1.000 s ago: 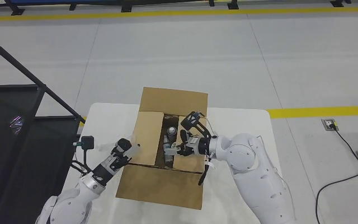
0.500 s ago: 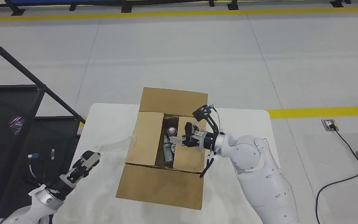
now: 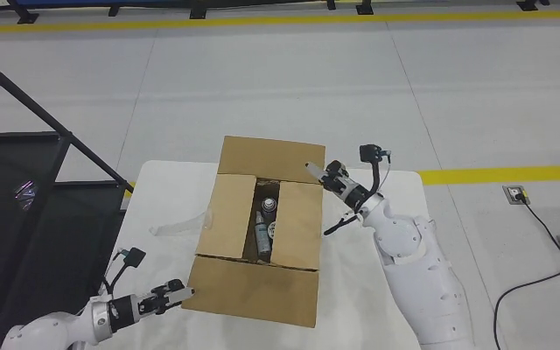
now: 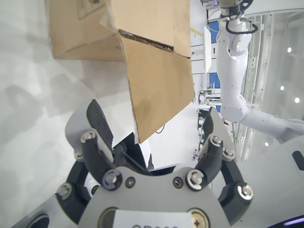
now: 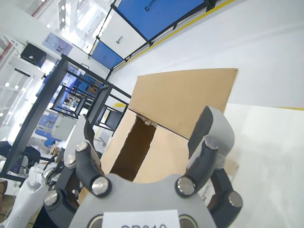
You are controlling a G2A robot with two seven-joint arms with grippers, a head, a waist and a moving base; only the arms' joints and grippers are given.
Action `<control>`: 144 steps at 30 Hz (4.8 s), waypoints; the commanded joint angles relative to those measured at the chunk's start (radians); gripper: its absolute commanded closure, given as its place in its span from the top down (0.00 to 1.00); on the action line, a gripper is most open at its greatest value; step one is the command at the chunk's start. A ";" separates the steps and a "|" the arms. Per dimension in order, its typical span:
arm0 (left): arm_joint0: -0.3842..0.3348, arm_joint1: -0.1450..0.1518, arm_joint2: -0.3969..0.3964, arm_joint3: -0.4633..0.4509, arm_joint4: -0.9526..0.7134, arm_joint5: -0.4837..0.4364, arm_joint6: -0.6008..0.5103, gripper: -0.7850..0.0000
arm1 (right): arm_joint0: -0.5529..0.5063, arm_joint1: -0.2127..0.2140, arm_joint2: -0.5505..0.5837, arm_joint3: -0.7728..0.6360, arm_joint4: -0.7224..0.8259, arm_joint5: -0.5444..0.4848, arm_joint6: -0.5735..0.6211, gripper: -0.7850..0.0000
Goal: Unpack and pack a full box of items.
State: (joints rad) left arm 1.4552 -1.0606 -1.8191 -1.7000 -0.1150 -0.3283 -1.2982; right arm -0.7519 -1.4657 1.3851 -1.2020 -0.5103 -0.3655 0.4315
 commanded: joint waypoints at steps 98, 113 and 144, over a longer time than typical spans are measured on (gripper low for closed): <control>-0.053 -0.016 0.270 -0.068 0.195 -0.007 0.823 1.00 | 0.177 0.157 -0.335 0.194 0.733 -0.015 0.637 1.00; -0.040 -0.003 0.036 -0.058 0.098 0.029 0.914 1.00 | 0.174 0.149 -0.355 0.248 0.762 -0.051 0.630 1.00; -0.244 -0.061 0.330 0.423 -0.163 0.161 0.880 1.00 | 0.174 0.149 -0.355 0.248 0.762 -0.051 0.630 1.00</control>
State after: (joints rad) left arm 1.2249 -1.1188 -1.4953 -1.2925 -0.2669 -0.1713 -0.4213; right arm -0.5782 -1.3163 1.0304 -0.9541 0.2522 -0.4169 1.0617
